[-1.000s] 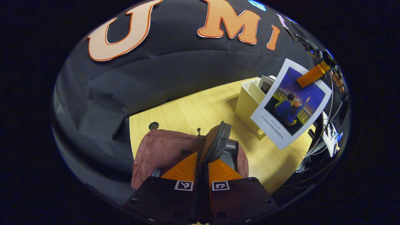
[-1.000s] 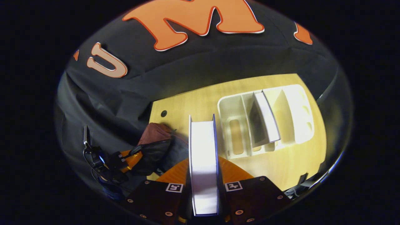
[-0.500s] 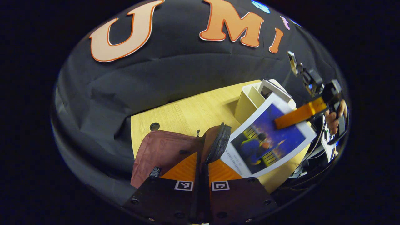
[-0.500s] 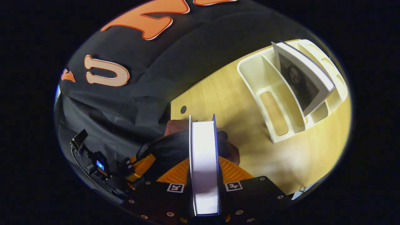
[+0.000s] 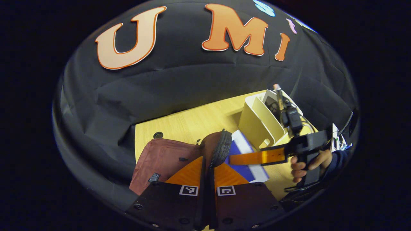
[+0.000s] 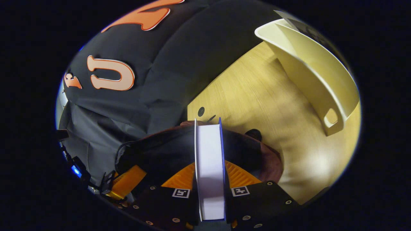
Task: Open the schoolbag, grab two books from the bookshelf and put them into the schoolbag.
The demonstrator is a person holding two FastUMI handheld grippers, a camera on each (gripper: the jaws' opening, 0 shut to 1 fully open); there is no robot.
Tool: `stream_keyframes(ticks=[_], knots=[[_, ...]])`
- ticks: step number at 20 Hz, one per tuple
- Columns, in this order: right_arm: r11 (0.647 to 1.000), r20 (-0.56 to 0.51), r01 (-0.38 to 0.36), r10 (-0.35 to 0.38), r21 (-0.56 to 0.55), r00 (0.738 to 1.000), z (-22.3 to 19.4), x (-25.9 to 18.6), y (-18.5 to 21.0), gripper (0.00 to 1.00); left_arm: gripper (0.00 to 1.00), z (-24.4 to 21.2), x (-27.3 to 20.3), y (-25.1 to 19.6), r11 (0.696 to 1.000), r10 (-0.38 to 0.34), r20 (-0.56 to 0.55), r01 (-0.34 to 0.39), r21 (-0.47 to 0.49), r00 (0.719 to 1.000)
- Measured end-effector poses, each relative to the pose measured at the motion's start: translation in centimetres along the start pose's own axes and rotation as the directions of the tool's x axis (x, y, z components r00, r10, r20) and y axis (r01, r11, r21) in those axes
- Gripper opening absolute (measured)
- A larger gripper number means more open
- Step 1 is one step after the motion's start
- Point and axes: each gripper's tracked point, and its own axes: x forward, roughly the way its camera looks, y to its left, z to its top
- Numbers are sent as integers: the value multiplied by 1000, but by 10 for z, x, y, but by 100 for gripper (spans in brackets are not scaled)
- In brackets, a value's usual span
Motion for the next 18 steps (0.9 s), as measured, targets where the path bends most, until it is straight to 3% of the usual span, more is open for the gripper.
stream_keyframes(ticks=[3,4,5,6,10,11,12,13,15,16,18], knots=[[999,24,-32,31,17,999,-15,28,3,32,2,5,2,-10,1000,-8,22,8,9,1000],[999,27,-30,29,20,999,-21,40,2,32,7,6,-1,-16,1000,-17,28,17,10,999],[998,30,-45,44,36,999,-24,49,4,20,7,5,-2,-20,1000,-23,28,23,15,999],[997,29,-57,56,47,998,-27,58,7,32,7,4,-1,-24,1000,-23,28,22,21,999],[1000,7,-21,21,15,1000,-30,57,3,37,8,1,-3,-18,1000,5,21,-6,12,1000],[1000,7,11,-11,-9,1000,-29,50,-5,44,7,-2,-2,-17,1000,8,17,-8,6,1000],[999,5,34,-34,-26,999,-25,42,-12,35,7,-4,2,-16,1000,10,11,-10,-1,1000],[998,5,53,-53,-43,999,-20,34,-18,51,7,-6,3,-18,1000,10,3,-10,-5,1000],[988,25,102,-100,-112,995,-12,10,-37,66,8,-8,7,-21,1000,11,1,-11,-12,1000],[979,44,131,-125,-159,991,-6,-4,-47,85,7,-10,9,-22,1000,18,-1,-18,-8,1000],[945,57,179,-170,-274,984,1,-33,-69,86,8,-14,13,-22,1000,32,-5,-32,0,999]])
